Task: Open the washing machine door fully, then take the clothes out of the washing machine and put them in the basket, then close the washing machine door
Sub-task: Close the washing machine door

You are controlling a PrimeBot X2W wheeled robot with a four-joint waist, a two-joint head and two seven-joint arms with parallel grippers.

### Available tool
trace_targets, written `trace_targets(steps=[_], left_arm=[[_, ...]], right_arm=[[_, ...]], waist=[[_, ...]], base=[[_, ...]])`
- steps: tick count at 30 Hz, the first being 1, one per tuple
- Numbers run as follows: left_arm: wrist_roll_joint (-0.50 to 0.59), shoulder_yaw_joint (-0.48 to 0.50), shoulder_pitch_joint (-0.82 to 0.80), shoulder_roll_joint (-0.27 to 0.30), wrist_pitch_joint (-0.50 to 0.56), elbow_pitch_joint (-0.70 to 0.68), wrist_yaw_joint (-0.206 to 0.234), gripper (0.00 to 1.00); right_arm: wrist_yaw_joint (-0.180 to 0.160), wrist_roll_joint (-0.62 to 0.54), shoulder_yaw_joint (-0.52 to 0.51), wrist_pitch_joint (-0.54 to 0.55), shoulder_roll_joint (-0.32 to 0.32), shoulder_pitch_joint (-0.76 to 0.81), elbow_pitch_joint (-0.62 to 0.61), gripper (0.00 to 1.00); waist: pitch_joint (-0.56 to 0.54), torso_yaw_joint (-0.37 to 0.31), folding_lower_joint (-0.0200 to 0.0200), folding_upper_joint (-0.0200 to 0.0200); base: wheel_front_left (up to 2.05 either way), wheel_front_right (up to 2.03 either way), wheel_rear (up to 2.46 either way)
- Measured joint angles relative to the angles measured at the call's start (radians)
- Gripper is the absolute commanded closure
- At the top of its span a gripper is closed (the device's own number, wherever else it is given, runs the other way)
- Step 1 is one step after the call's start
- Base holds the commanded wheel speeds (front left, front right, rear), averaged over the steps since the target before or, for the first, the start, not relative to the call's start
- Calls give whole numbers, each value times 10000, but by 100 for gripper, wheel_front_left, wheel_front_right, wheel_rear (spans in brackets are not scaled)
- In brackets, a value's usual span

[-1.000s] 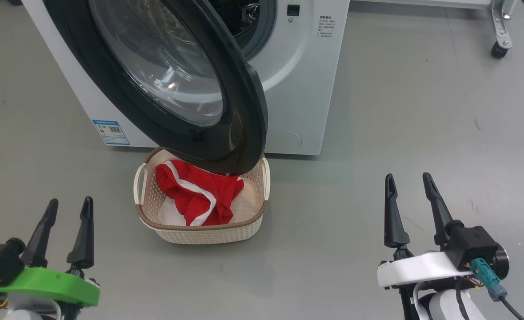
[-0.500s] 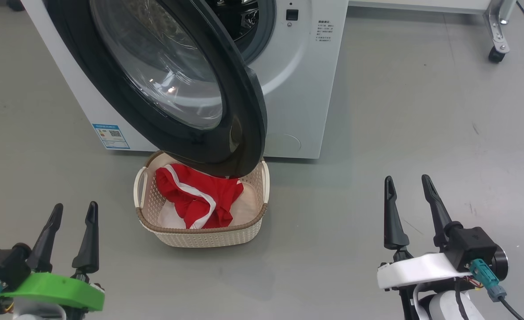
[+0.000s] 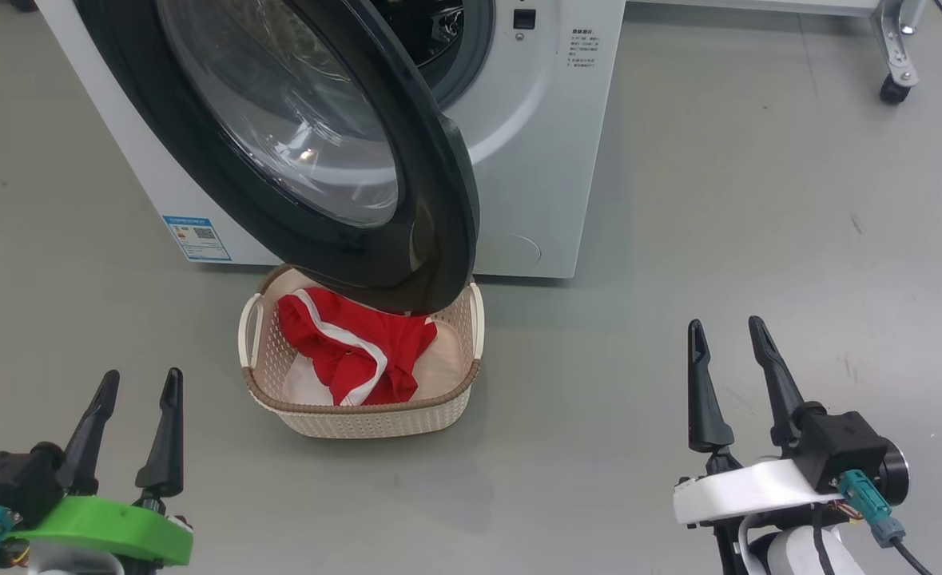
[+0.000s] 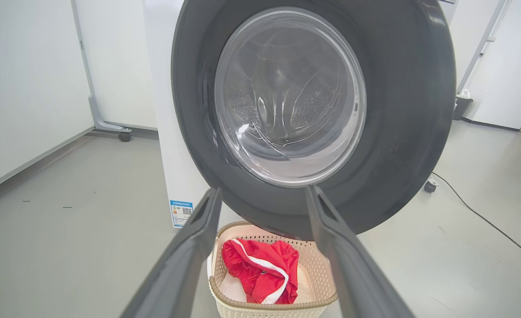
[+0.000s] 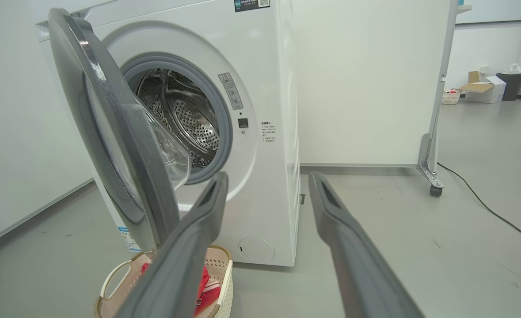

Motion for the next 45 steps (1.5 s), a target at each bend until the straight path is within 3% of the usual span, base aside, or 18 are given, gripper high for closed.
trace_targets(steps=[1, 10, 25, 45], left_arm=[[0, -2, 0, 0, 0, -25, 0, 0], [0, -8, -42, 2, 0, -151, -77, 0], [-201, -201, -875, -67, 0, -284, -86, 0], [-825, -573, -1853, -56, 0, -410, -88, 0]], right_arm=[[67, -50, 46, 0, -4, -7, -19, 100], [453, -752, 832, 23, -186, -788, -17, 100], [1409, -1829, 2282, 1289, -288, -3566, 988, 100], [1547, -1802, 2314, 1636, -232, -5905, 2775, 100]], waist=[[46, 9, 0, 0], [633, 206, 0, 0], [1918, 1091, 0, 0], [3392, 2263, 1, 0]], base=[[0, 0, 0], [0, 0, 0], [0, 0, 0], [0, 0, 0]])
